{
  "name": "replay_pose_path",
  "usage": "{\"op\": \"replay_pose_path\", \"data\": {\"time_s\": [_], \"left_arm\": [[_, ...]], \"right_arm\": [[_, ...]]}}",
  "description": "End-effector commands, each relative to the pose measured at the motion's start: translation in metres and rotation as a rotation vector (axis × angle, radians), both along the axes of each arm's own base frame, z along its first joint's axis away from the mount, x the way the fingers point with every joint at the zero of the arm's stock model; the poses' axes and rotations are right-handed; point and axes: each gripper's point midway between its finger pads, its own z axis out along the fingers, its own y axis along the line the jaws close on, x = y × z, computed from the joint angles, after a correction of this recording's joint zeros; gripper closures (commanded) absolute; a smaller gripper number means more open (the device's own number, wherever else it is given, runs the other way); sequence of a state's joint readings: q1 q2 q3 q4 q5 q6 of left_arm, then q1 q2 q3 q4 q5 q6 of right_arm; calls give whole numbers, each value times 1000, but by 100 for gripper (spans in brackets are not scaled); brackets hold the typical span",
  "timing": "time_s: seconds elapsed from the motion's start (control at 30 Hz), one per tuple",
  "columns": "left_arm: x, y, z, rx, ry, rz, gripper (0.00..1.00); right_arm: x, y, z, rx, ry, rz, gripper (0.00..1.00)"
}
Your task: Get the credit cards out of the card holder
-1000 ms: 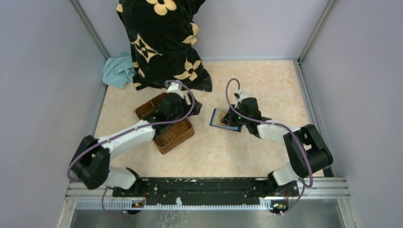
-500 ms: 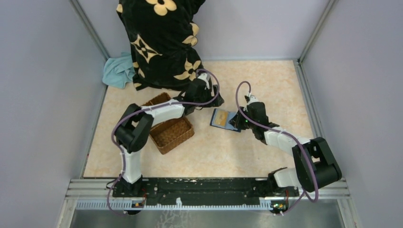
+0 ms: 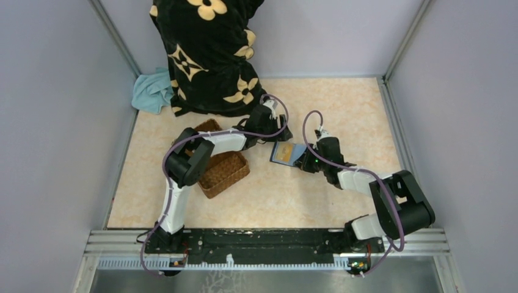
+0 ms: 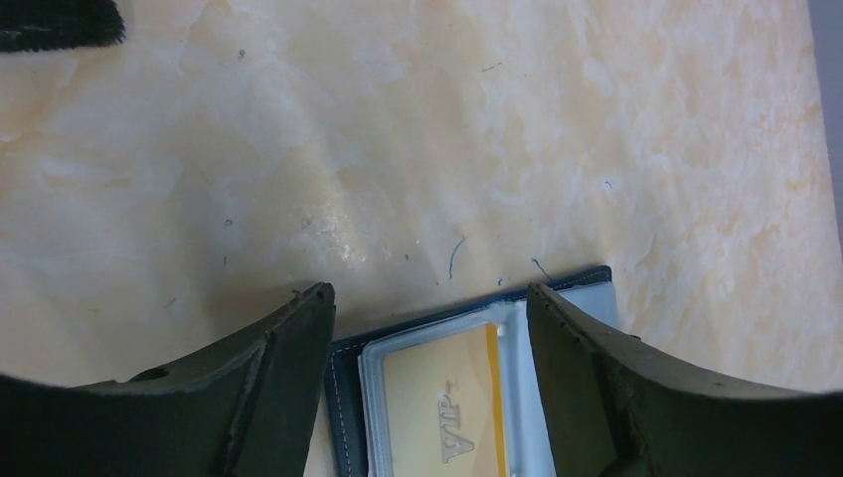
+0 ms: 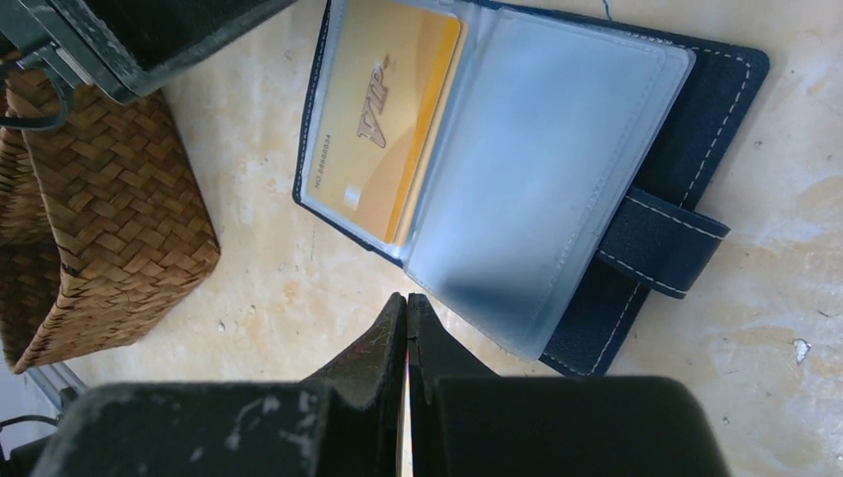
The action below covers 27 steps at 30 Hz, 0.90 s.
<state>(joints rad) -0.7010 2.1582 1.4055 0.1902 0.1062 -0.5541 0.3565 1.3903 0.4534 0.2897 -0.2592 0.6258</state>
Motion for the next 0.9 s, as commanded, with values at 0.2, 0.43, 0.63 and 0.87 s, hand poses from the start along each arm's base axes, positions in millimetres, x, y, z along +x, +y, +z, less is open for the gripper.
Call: {"op": "replay_pose_path", "data": {"time_s": [0.2,0.43,0.63,0.87], "left_arm": [[-47,13,-16,-48,95,-27,25],[-58,27,-23,-26,104,0,17],[-56,28,7,-66,16,-20,13],[-69,9,41,-152,-3,-151,98]], "right_arm": [[30,-2,26,32,-91,-25,100],[38,4,24,42,-86,-2,100],[47,5,28,38,-101,-4,100],[57,-1,34,36,-114,-19,100]]}}
